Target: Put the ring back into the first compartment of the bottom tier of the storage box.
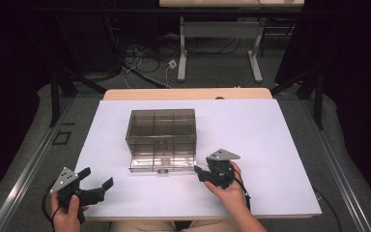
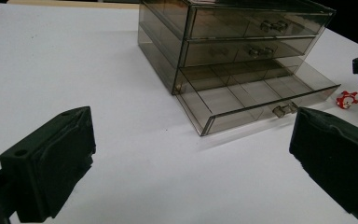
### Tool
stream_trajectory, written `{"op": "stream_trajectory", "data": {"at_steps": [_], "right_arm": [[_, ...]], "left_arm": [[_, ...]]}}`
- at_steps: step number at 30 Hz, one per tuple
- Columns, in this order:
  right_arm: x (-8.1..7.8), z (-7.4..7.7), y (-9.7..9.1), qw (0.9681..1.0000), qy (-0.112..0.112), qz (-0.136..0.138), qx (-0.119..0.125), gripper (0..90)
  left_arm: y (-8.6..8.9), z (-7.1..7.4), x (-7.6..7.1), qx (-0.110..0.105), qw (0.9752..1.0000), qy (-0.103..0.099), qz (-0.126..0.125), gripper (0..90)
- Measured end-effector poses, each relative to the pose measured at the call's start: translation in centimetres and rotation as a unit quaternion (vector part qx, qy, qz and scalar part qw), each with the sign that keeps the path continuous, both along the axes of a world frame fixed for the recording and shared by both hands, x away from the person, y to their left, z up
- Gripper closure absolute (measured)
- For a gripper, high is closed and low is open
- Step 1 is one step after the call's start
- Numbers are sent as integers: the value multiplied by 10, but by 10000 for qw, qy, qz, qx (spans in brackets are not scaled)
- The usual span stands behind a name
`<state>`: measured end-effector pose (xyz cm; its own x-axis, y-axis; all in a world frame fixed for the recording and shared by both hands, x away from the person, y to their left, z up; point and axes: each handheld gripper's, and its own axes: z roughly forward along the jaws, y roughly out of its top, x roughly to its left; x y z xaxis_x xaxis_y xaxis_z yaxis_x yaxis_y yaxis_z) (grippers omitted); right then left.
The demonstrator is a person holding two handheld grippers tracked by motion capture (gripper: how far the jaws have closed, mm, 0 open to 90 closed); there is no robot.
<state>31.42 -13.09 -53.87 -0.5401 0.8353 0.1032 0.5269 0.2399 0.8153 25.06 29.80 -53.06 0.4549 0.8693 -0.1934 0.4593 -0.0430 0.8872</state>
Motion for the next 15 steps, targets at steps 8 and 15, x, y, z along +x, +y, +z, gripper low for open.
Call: {"op": "stream_trajectory", "data": {"at_steps": [8, 15], "right_arm": [[1, -6, 1, 9996, 260, 100, -80, 540], [3, -12, 2, 9990, 394, 140, -165, 575]], "left_arm": [[1, 0, 0, 6, 10000, 21, 6, 5], [1, -1, 1, 3, 10000, 38, 1, 5]]}}
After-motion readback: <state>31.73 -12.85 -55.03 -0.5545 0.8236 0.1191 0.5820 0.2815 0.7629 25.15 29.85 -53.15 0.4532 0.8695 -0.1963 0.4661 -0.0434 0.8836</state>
